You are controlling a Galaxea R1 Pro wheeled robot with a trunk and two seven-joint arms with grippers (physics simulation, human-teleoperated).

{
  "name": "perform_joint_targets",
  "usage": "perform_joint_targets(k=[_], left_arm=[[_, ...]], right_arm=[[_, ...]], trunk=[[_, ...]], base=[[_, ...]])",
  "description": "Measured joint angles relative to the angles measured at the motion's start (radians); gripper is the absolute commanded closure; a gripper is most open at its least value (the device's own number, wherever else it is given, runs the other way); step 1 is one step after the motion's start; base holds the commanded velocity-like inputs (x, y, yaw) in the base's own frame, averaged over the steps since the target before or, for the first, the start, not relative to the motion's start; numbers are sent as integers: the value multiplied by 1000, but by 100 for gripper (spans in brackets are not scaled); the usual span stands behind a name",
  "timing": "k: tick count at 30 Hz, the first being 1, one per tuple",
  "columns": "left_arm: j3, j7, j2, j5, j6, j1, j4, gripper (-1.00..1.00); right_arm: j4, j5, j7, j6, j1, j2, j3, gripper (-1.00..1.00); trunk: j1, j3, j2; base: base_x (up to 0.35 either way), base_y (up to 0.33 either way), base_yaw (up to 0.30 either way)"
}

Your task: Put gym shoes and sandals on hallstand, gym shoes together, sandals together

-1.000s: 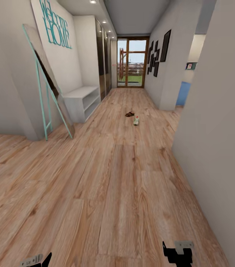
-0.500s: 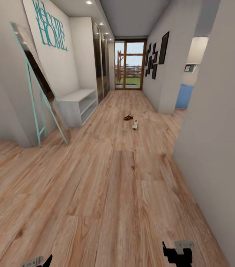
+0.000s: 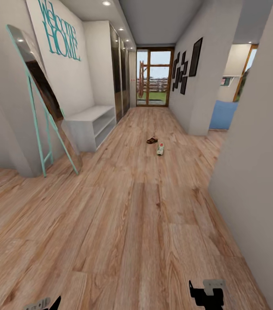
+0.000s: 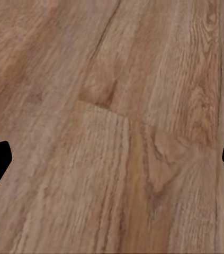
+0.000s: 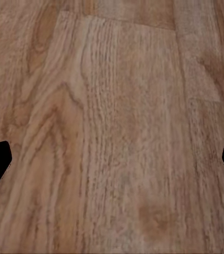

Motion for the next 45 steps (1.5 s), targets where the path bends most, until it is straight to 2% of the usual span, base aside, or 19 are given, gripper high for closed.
perform_joint_targets(k=[45], left_arm=[[0, 0, 1, 1, 0, 0, 0, -100]], right_arm=[[0, -4, -1, 0, 0, -2, 0, -100]], trunk=[[0, 0, 0]], base=[[338, 0, 0]])
